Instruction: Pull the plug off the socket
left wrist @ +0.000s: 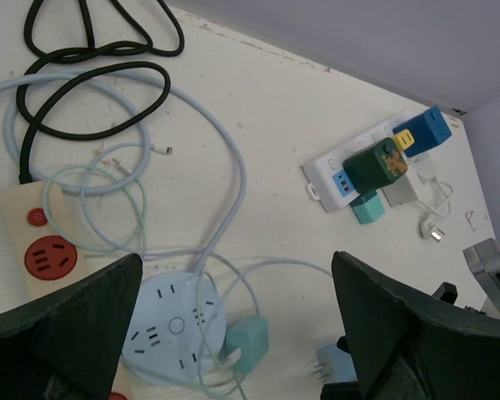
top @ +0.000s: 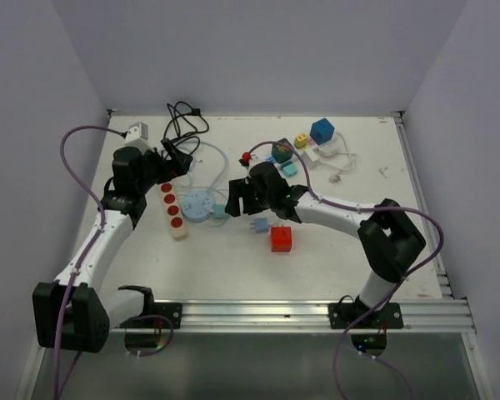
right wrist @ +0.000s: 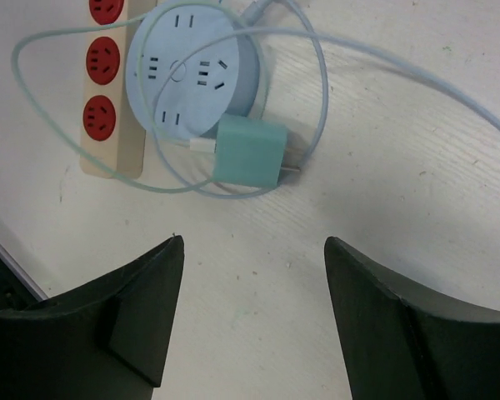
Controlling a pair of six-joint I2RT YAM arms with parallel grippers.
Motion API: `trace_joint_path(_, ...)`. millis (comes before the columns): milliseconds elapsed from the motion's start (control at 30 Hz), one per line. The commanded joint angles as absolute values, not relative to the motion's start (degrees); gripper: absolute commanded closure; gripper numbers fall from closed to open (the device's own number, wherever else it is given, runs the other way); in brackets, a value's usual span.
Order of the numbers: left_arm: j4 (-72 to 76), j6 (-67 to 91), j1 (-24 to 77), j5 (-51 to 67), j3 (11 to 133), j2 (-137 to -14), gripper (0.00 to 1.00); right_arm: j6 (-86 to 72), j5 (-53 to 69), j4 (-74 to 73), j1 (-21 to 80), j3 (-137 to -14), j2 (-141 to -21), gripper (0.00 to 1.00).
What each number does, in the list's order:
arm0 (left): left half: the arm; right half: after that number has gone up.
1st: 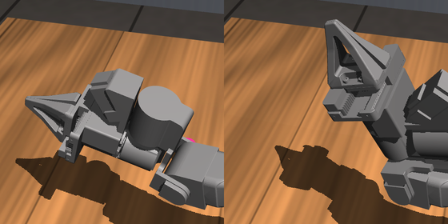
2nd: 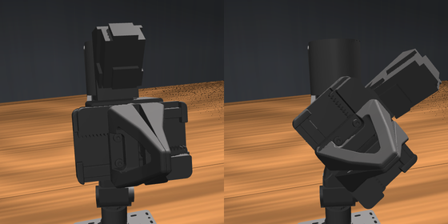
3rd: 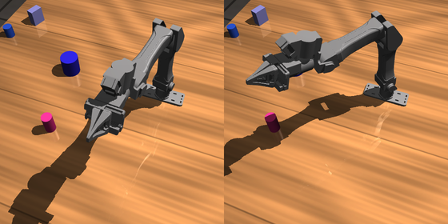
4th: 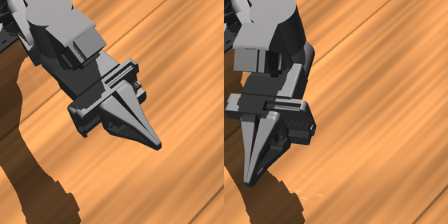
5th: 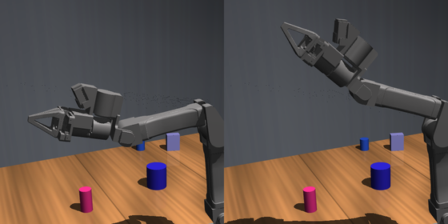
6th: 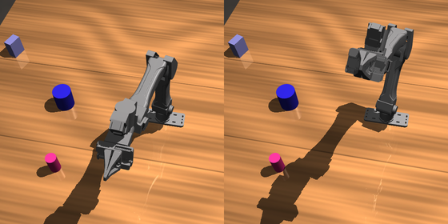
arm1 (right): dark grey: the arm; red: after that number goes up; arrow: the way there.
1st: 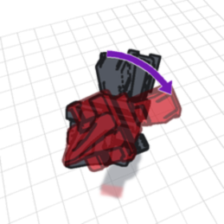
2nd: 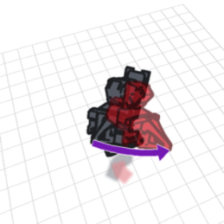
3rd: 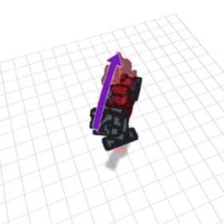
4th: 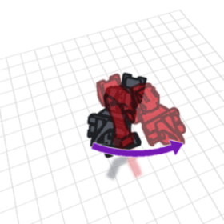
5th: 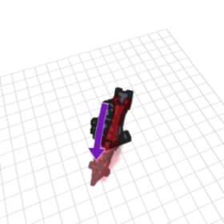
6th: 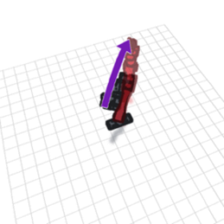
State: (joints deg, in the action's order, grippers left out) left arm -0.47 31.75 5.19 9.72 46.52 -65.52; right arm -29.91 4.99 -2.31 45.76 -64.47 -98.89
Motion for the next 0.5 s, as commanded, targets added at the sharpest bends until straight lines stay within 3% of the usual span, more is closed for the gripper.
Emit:
trace_joint_path(0,-8.78,28.39,5.36,7.91,50.87,-63.63,0.0,-27.51,4.58,-6.32,45.7,-67.06,-96.61,0.28)
trace_joint_path(100,-12.21,26.99,5.36,8.61,54.4,-63.11,0.01,-25.32,0.19,-9.75,45.0,-66.71,-91.96,0.29)
trace_joint_path(300,-16.08,22.59,5.36,7.3,58.71,-60.12,0.0,-22.42,-3.96,-12.65,37.98,-64.78,-83.59,0.41)
trace_joint_path(467,-14.51,21.62,5.36,7.91,58.01,-59.68,0.01,-21.45,-5.35,-13.53,30.34,-67.13,-84.89,0.31)
